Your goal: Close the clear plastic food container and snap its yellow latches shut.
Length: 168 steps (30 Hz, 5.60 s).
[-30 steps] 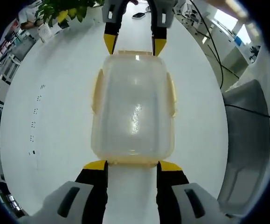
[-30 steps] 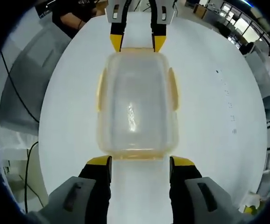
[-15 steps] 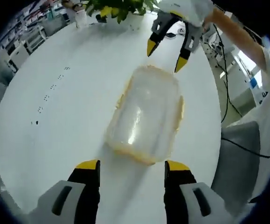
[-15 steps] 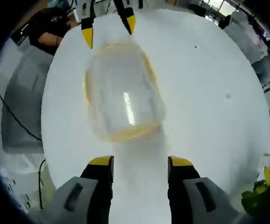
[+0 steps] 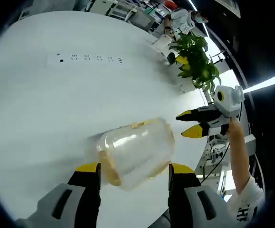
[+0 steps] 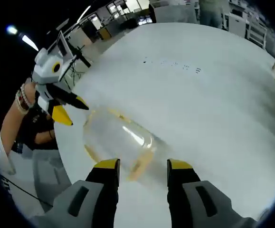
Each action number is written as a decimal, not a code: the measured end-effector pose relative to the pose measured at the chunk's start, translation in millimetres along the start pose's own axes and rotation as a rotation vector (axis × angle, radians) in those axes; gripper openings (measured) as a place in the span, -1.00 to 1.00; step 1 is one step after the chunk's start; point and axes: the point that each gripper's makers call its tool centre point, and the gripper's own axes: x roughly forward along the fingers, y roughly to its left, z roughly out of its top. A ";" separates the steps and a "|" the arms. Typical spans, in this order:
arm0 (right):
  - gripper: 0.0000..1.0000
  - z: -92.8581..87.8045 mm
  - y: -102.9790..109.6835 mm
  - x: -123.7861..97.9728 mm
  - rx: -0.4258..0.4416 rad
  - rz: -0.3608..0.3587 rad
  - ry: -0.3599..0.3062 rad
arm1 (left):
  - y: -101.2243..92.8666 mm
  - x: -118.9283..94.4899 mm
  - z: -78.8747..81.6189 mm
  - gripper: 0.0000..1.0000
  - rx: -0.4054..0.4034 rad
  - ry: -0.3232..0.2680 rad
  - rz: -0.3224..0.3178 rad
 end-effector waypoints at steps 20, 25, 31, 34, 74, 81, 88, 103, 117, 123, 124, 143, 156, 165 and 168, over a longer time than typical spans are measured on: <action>-0.25 -26.7 5.4 33.8 0.070 0.015 0.087 | 18.6 13.2 -16.3 -0.20 -0.070 0.039 0.080; -0.37 -27.1 1.0 33.7 0.037 -0.007 0.106 | 23.3 13.8 -15.0 -0.28 -0.083 0.045 0.098; -0.36 -28.1 2.9 35.8 0.069 0.013 0.107 | 28.5 15.3 -15.0 -0.37 -0.086 0.050 0.125; -0.37 -29.0 3.9 35.5 0.062 0.018 0.107 | 33.6 14.6 -16.0 -0.51 -0.057 0.059 0.152; -0.42 -30.3 3.5 36.7 0.054 0.015 0.147 | 34.4 17.4 -13.4 -0.71 -0.087 0.096 0.132; -0.47 -29.4 2.4 37.5 0.098 0.025 0.148 | 33.1 17.4 -17.2 -0.70 -0.076 0.088 0.146; -0.50 -21.7 1.8 30.1 0.113 0.046 0.129 | 32.3 16.6 -15.7 -0.70 -0.058 0.089 0.154; -0.41 -31.3 3.7 23.7 -0.051 -0.001 0.130 | 29.3 14.0 -11.5 -0.65 0.180 0.029 0.177; -0.32 -20.9 -0.2 19.0 -0.303 -0.216 0.160 | 18.8 6.2 -3.0 -0.57 0.531 -0.043 0.255; -0.31 -11.0 8.8 16.2 -0.346 -0.220 0.146 | 9.4 4.1 -0.2 -0.59 0.528 -0.062 0.205; -0.32 -9.1 9.0 16.7 -0.354 -0.224 0.147 | 7.2 4.4 0.1 -0.59 0.533 -0.067 0.195; -0.60 6.0 29.7 38.2 -0.452 -0.196 0.153 | -33.1 29.8 -9.3 -0.71 0.663 -0.069 0.092; -0.84 7.8 43.6 56.6 -0.506 -0.152 0.159 | -36.8 45.9 -15.0 -0.89 0.732 -0.069 0.073; -0.98 15.0 51.6 68.8 -0.536 -0.125 0.146 | -39.9 51.6 -25.2 -1.00 0.742 -0.048 0.045; -1.00 17.0 52.3 71.0 -0.535 -0.126 0.136 | -39.3 52.1 -29.6 -1.00 0.707 -0.040 0.016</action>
